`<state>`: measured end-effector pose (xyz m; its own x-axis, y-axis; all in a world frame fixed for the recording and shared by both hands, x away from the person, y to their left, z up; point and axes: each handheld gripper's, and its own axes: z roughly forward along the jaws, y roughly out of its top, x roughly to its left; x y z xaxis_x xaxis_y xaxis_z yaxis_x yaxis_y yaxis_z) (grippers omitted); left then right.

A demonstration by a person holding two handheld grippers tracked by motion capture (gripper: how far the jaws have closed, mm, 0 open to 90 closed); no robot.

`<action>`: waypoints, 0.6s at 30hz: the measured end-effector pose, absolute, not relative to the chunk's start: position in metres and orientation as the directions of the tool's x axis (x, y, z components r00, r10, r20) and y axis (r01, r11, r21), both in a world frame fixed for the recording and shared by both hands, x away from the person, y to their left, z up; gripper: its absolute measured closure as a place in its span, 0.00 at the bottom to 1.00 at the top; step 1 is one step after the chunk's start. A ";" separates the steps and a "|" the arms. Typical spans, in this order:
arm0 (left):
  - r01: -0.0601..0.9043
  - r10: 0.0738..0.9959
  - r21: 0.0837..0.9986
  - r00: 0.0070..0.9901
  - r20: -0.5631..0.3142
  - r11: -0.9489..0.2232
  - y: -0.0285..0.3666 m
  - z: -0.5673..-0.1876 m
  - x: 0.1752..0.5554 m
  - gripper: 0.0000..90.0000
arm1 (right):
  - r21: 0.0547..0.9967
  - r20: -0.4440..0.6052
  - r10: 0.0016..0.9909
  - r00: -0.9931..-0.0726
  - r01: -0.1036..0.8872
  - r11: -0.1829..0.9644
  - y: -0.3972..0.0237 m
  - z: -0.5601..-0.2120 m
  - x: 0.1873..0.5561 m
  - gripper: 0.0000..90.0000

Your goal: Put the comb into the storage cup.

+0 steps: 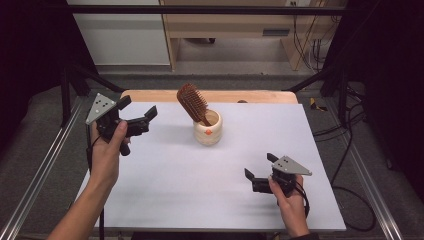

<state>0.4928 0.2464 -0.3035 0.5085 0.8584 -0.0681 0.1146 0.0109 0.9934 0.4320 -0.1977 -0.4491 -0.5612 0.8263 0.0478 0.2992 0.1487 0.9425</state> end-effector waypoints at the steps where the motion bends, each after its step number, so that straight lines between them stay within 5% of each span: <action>1: 0.113 0.860 0.994 0.507 -0.066 0.010 0.248 -0.304 0.492 0.03 | 0.943 0.048 0.826 -0.561 0.299 0.148 -0.198 -0.449 0.432 0.04; 18: 0.106 0.876 0.994 0.477 -0.074 0.026 0.276 -0.315 0.476 0.03 | 0.944 0.049 0.826 -0.561 0.297 0.146 -0.198 -0.449 0.432 0.04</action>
